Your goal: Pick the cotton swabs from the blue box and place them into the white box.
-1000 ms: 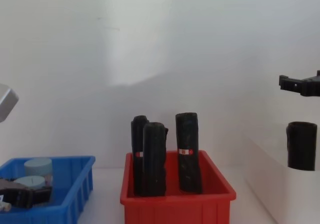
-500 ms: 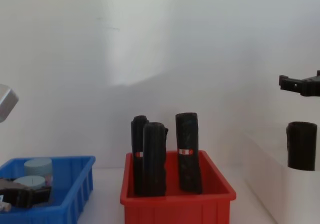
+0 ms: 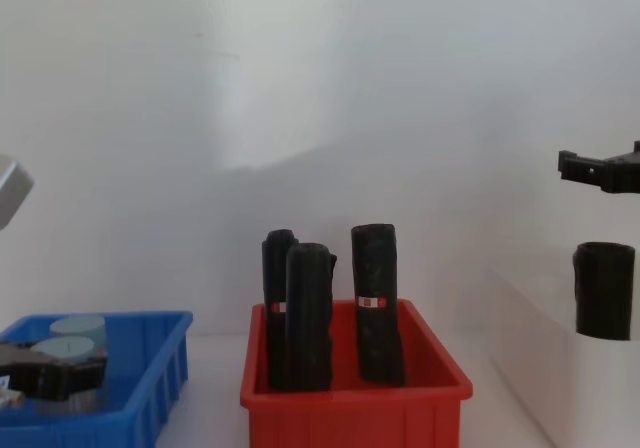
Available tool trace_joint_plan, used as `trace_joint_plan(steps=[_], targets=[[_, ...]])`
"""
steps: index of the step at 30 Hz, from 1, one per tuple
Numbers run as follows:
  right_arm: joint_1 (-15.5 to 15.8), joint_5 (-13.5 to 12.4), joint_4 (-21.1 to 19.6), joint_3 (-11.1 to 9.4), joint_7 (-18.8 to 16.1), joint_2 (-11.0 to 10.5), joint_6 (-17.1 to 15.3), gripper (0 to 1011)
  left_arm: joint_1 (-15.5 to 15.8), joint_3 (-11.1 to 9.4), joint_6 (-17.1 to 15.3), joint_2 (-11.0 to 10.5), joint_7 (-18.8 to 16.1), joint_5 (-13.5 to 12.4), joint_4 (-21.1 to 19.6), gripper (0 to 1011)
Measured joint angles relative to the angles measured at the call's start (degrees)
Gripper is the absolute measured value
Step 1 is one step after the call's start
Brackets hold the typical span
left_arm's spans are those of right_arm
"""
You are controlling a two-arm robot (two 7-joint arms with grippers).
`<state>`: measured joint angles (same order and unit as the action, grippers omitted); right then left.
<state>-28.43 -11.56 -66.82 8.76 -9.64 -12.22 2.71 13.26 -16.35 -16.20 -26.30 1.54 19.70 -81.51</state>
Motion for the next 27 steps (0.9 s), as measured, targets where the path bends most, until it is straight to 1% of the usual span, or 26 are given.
trace_joint_plan(steps=[5, 6, 11, 16, 17, 20, 22, 23, 26, 27], targets=[[0.0, 0.0, 0.0, 0.0, 0.0, 0.0, 0.0, 1001, -0.5, 0.4, 1.3, -0.3, -0.1, 1.2, -2.0, 689], [0.0, 0.0, 0.0, 0.0, 0.0, 0.0, 0.0, 1002, -0.7, 0.7, 1.8, -0.5, -0.2, 1.6, -3.1, 689], [0.0, 0.0, 0.0, 0.0, 0.0, 0.0, 0.0, 1001, -1.4, 1.3, 3.1, -1.1, -0.3, 2.9, -6.3, 689], [0.0, 0.0, 0.0, 0.0, 0.0, 0.0, 0.0, 1002, -2.2, 2.0, 4.8, -1.8, -0.3, 4.3, -10.7, 689], [0.0, 0.0, 0.0, 0.0, 0.0, 0.0, 0.0, 1001, -2.2, 2.0, 4.8, -1.8, -0.3, 4.3, -10.7, 689], [0.0, 0.0, 0.0, 0.0, 0.0, 0.0, 0.0, 1002, -2.6, 2.4, 6.0, -2.1, -0.2, 5.0, -13.7, 689], [0.0, 0.0, 0.0, 0.0, -0.2, 0.0, 0.0, 1002, -2.7, 2.5, 6.4, -2.2, -0.1, 5.1, -14.8, 689], [-0.1, 0.0, 0.1, 0.0, -0.4, 0.0, 0.0, 1002, -2.8, 2.6, 6.9, -2.3, 0.1, 5.3, -16.1, 689], [-0.3, 0.2, 0.4, 0.0, -1.2, 0.0, 0.0, 1001, -2.9, 2.7, 7.5, -2.3, 0.7, 5.4, -17.6, 689], [-0.4, 0.3, 0.4, 0.1, -1.6, 0.0, 0.1, 1002, -2.9, 2.7, 7.8, -2.3, 1.0, 5.5, -18.8, 689]])
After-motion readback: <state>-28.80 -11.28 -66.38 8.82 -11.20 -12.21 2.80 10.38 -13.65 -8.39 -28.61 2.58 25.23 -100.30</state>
